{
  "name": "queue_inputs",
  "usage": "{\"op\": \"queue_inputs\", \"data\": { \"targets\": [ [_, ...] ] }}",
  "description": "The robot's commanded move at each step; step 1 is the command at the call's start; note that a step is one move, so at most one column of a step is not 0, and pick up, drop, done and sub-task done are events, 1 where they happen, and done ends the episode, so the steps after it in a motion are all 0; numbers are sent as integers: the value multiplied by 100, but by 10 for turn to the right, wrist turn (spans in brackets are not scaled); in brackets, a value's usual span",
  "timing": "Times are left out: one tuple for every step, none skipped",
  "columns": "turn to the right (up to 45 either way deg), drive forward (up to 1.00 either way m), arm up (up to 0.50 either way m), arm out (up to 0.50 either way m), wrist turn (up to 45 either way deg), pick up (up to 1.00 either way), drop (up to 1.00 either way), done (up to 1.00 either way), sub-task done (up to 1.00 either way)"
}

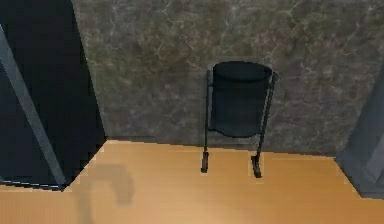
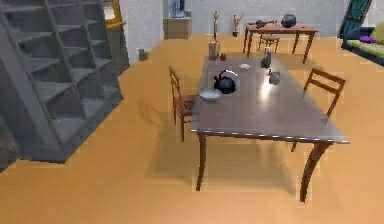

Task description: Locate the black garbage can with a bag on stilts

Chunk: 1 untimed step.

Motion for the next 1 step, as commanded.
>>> {"op": "queue_inputs", "data": {
  "targets": [
    [450,0,0,0,0,0,0,0,0]
  ]
}}
